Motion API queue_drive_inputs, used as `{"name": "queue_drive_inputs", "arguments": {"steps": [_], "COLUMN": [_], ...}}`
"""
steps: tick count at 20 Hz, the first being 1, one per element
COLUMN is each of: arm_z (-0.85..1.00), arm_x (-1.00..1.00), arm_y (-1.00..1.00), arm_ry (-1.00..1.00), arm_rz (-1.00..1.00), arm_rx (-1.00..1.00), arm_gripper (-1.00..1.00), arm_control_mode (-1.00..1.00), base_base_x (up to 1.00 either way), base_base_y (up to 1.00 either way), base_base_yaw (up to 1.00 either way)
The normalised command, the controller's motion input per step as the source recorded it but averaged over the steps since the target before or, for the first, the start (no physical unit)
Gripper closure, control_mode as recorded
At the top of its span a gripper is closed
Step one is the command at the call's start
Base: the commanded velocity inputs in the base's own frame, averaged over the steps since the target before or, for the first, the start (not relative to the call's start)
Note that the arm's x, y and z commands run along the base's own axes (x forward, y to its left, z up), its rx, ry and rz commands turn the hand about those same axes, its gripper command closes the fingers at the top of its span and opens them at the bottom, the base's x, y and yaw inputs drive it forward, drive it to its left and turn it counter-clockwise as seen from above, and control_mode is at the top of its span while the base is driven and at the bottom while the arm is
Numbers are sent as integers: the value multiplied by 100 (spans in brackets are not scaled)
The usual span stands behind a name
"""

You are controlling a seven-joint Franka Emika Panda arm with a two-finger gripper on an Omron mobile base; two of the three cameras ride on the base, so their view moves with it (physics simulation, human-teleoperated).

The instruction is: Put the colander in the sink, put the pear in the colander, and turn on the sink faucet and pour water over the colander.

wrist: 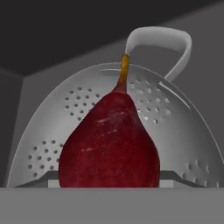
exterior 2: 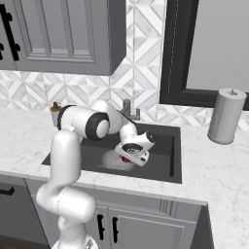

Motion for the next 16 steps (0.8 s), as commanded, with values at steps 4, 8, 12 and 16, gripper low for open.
{"name": "queue_drive_inputs", "arguments": {"steps": [4,8,12,16], "arm_z": [-14,-5,0,2], "arm_x": [-10,0,0,0], "arm_y": [10,8,2,1], "arm_ry": [0,0,0,0], "arm_rz": [0,0,0,-1], "arm_rx": [0,0,-3,-7], "arm_gripper": [100,-100,-100,-100], "arm_control_mode": [-100,-100,-100,-100], "base_base_x": [0,0,0,0], "base_base_y": [0,0,0,0], "base_base_yaw": [0,0,0,0]}}
